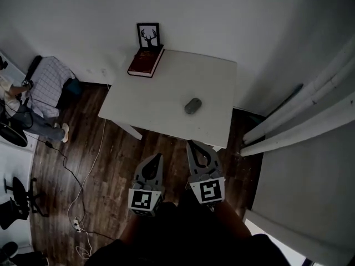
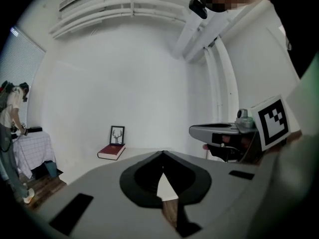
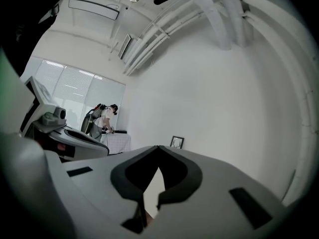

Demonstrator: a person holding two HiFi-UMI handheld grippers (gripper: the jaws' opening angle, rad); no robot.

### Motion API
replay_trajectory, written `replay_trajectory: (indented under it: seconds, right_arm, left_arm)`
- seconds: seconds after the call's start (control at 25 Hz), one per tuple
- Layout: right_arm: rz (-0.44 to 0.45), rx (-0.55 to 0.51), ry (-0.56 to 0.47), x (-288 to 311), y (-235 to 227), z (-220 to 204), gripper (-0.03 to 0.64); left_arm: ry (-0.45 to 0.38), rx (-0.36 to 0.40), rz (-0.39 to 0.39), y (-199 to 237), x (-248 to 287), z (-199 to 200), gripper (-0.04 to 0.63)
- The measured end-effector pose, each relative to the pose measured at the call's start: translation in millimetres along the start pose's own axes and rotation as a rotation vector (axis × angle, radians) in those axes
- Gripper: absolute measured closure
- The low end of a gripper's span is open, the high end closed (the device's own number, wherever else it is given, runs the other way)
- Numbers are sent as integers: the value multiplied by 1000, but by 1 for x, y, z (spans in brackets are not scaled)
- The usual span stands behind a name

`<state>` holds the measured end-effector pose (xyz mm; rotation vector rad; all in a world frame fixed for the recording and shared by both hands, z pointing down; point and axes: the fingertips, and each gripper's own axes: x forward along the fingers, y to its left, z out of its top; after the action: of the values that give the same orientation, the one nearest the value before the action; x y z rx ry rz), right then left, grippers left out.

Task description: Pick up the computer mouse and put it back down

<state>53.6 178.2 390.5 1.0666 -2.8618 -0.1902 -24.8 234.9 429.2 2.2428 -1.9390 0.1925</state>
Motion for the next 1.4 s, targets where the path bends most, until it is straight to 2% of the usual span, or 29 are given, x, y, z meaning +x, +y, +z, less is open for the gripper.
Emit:
replay_trajectory:
  seconds: [0.28, 0.44, 0.56, 0.72, 0.92, 1.12, 1.4]
  right_arm:
    - [-27, 45, 70, 26, -41, -36, 598]
    - [-84, 67, 115, 37, -68, -55, 598]
    - [-141, 97, 162, 43, -92, -74, 598]
    - [-208, 253, 220, 63, -126, -102, 598]
    - [-271, 318, 319, 96, -146, -127, 598]
    - [-297, 530, 443, 128, -140, -165, 597]
    - [-323, 839, 522, 164, -122, -221, 595]
  left_arm:
    - [92, 40, -52, 1, 57, -9, 592]
    - [120, 13, -90, 7, 85, -19, 592]
    - [152, 21, -139, 12, 114, -27, 594]
    - [170, 38, -231, 13, 163, -26, 594]
    - [206, 44, -348, 30, 215, -27, 592]
    - [290, 41, -469, 48, 255, -42, 592]
    - [392, 198, -620, 63, 291, -84, 594]
